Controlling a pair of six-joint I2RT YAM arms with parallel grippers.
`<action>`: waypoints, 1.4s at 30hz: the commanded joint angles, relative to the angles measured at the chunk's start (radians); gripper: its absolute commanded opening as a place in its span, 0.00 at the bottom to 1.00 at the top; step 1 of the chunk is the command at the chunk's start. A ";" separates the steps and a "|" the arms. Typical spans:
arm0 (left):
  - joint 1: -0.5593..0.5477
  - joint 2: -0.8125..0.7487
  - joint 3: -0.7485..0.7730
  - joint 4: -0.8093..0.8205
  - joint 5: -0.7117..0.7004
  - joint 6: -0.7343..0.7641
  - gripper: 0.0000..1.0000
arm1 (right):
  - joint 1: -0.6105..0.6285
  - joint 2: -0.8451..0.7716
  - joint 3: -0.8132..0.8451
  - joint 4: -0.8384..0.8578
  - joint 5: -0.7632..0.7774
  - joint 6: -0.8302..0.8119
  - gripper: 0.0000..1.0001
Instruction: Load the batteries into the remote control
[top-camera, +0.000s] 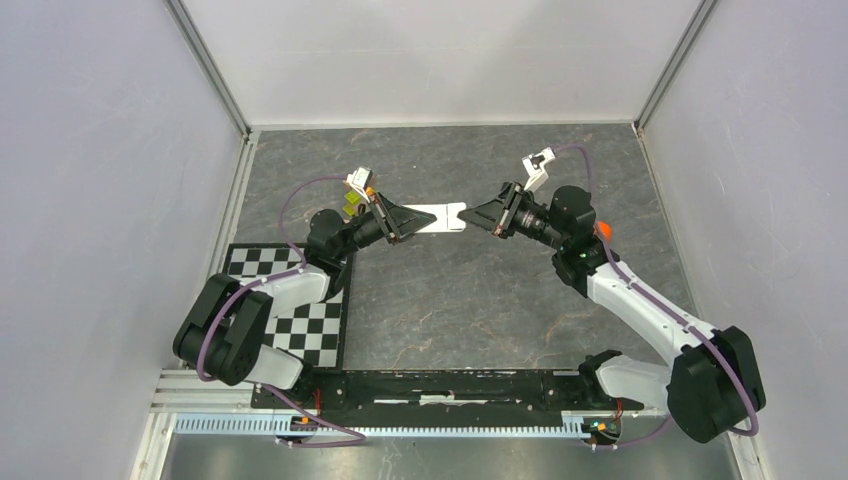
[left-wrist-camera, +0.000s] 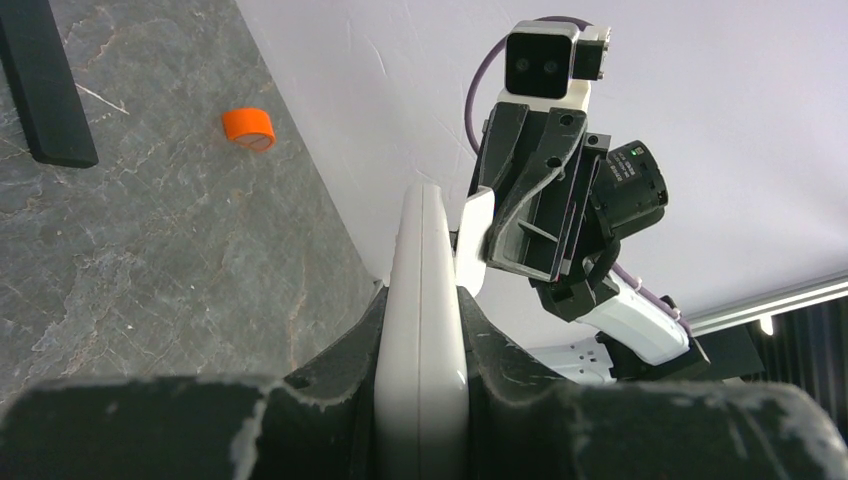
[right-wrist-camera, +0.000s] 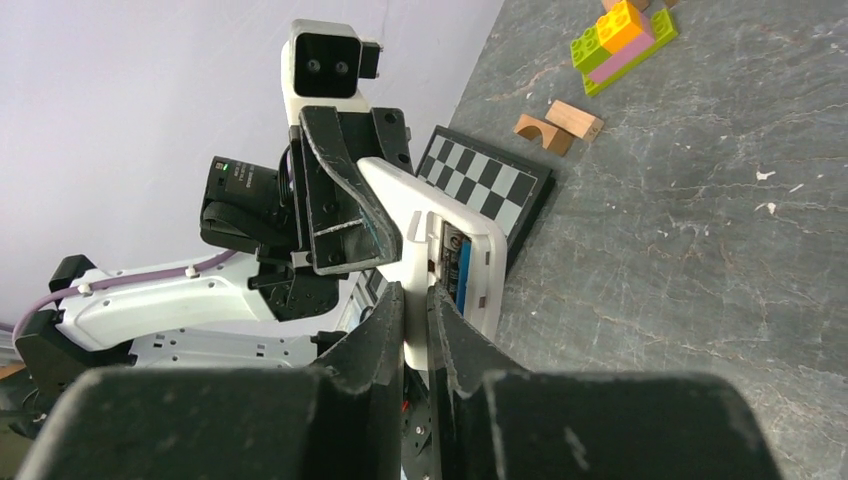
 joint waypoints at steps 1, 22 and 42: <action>0.001 -0.024 0.018 0.071 0.020 0.043 0.02 | -0.014 -0.038 -0.004 0.001 0.020 0.001 0.00; 0.000 0.002 0.013 0.116 0.013 -0.001 0.02 | -0.016 -0.023 -0.028 0.094 -0.051 0.040 0.00; 0.000 -0.002 0.013 0.075 0.006 -0.004 0.02 | -0.016 -0.051 -0.026 0.084 -0.051 0.010 0.00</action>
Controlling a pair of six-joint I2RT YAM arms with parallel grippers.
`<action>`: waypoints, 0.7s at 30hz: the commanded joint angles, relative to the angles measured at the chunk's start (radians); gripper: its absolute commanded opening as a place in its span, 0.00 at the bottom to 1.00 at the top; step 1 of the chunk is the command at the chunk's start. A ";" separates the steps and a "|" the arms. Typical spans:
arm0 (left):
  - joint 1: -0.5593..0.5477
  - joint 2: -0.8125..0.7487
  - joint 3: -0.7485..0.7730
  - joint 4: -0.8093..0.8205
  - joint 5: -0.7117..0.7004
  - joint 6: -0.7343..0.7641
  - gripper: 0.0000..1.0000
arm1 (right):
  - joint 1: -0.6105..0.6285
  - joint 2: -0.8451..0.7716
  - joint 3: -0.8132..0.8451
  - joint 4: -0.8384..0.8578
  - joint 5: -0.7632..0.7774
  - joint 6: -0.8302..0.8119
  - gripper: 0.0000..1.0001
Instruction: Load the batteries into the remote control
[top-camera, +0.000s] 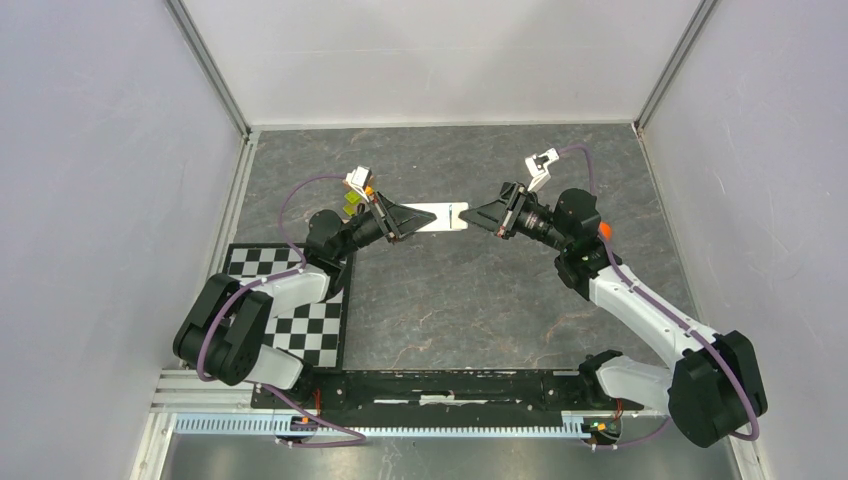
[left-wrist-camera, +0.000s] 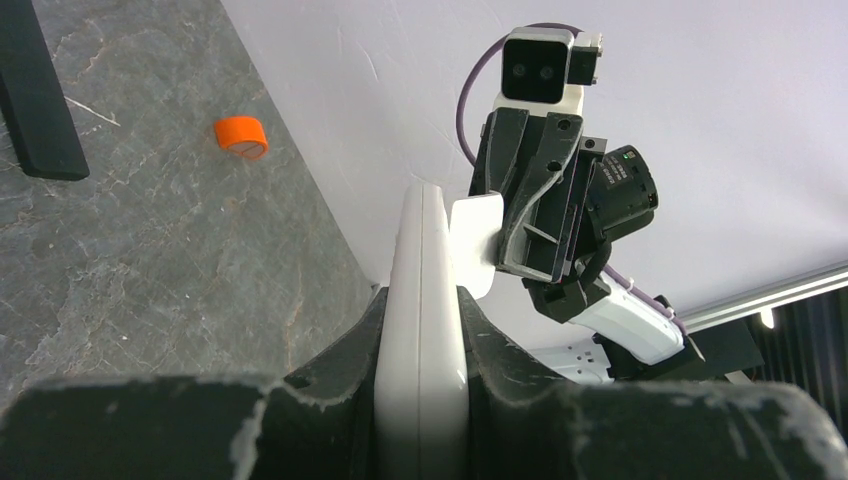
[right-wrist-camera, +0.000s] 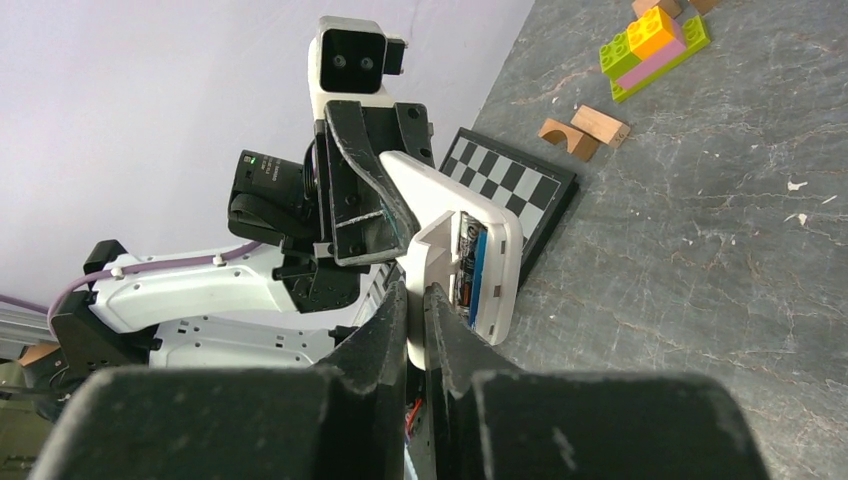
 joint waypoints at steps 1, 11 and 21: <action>0.000 -0.002 0.015 0.045 0.007 -0.004 0.02 | -0.001 -0.025 0.001 0.034 -0.019 -0.019 0.00; 0.001 0.004 0.020 0.019 0.005 0.003 0.02 | -0.002 -0.042 -0.003 0.076 -0.044 0.001 0.00; 0.000 0.004 0.032 0.028 0.032 0.004 0.02 | -0.001 -0.020 0.000 0.073 -0.049 0.002 0.00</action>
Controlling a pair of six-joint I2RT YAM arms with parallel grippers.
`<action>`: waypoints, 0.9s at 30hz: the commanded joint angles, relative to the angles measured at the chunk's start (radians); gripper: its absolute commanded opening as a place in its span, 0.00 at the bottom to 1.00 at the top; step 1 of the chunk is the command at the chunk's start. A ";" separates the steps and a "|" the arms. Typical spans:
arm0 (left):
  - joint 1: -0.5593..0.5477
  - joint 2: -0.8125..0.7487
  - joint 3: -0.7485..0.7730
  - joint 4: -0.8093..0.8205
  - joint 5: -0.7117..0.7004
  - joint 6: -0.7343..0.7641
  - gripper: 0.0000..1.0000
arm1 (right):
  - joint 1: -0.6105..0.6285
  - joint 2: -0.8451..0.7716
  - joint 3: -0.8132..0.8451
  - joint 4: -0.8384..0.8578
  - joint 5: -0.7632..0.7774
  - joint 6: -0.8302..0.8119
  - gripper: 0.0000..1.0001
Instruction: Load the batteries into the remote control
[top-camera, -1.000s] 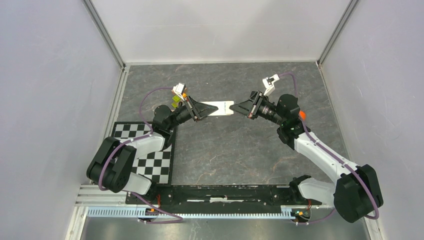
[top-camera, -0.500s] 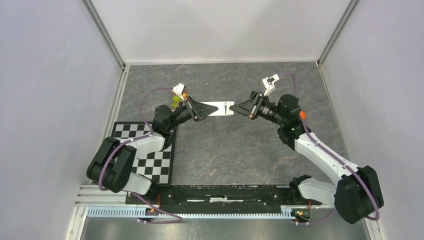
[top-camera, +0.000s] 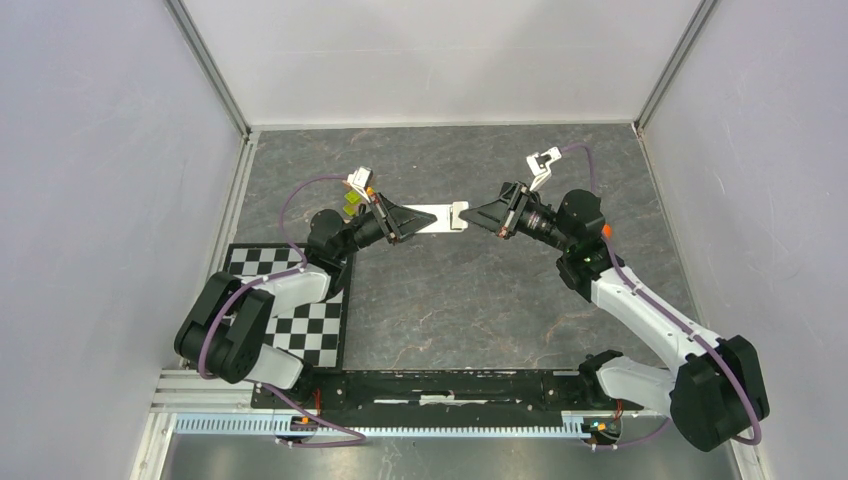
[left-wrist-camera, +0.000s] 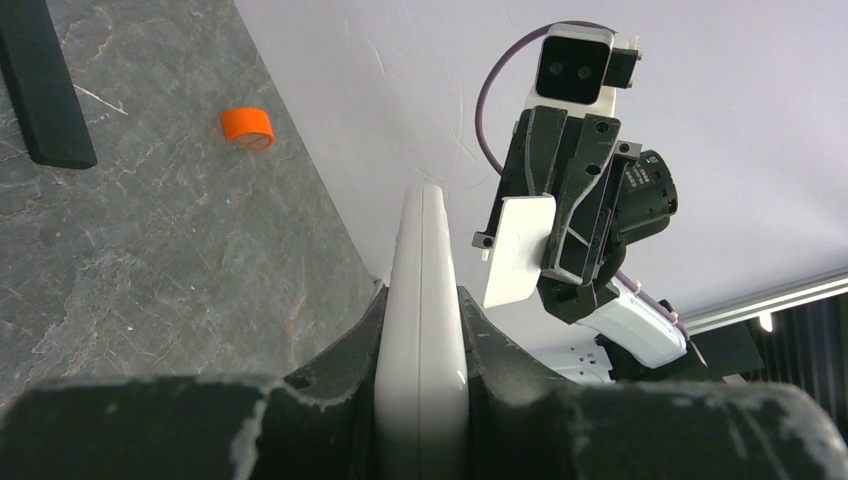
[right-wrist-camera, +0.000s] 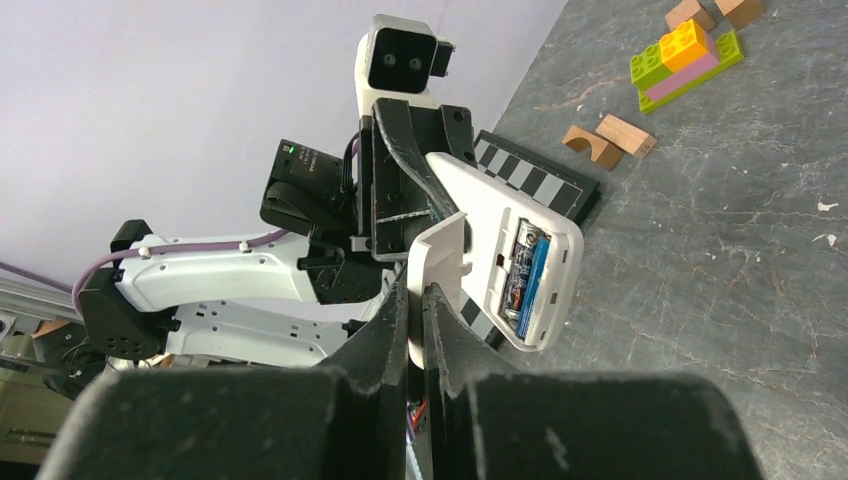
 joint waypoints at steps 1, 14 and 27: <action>0.000 -0.010 0.035 0.042 0.033 0.004 0.02 | 0.000 0.005 0.001 0.042 -0.020 0.000 0.00; 0.000 0.000 0.049 0.104 0.059 -0.041 0.02 | 0.008 0.042 0.004 0.074 -0.036 0.018 0.00; 0.000 0.007 0.043 0.168 0.061 -0.085 0.02 | 0.008 0.056 -0.005 0.044 -0.024 0.022 0.00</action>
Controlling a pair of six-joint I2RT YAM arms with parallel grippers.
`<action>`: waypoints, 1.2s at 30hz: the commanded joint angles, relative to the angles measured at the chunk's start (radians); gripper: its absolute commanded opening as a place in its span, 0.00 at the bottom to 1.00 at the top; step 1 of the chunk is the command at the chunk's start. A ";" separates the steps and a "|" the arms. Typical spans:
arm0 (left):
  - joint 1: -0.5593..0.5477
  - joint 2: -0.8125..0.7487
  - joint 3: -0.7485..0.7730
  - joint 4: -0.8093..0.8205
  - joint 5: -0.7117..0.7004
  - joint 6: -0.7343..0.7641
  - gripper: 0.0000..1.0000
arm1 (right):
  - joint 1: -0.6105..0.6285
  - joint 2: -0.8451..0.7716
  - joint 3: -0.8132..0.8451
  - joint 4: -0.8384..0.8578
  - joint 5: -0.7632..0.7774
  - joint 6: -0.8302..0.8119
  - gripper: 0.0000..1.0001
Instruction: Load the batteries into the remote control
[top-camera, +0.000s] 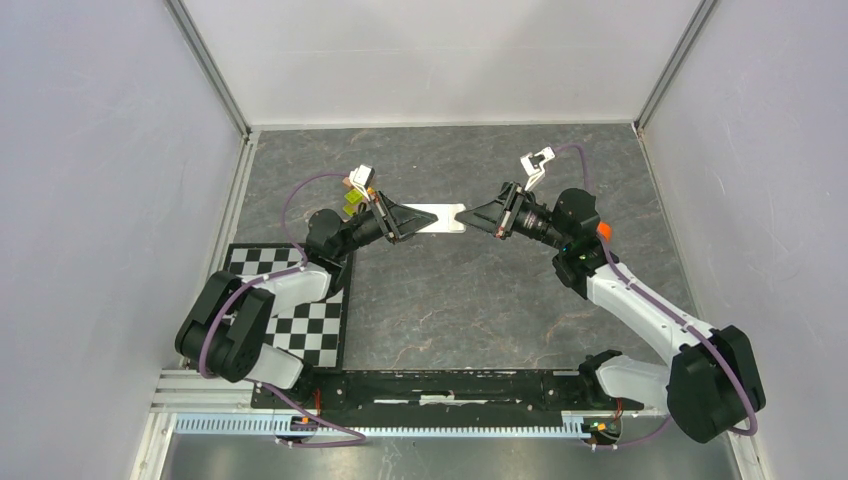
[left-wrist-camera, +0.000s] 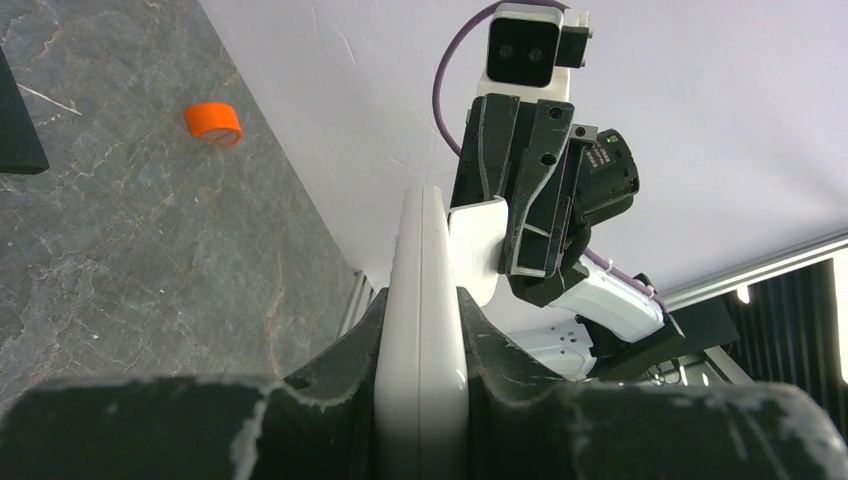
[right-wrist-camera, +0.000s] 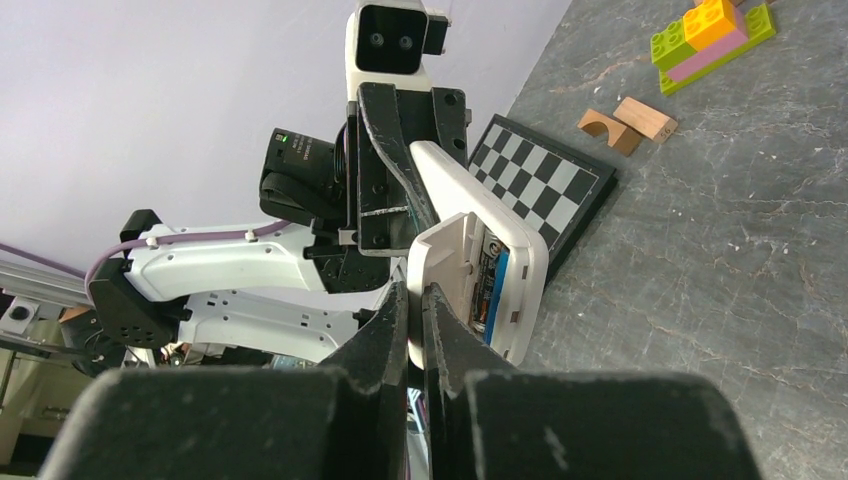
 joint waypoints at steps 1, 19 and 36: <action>0.000 0.002 0.030 0.123 0.013 -0.053 0.02 | 0.001 0.017 -0.003 -0.015 0.009 -0.013 0.00; -0.003 -0.021 0.021 0.184 0.023 -0.088 0.02 | 0.002 0.023 0.049 -0.269 0.141 -0.144 0.09; -0.001 0.000 0.013 0.186 0.008 -0.087 0.02 | 0.002 0.000 0.110 -0.390 0.217 -0.242 0.30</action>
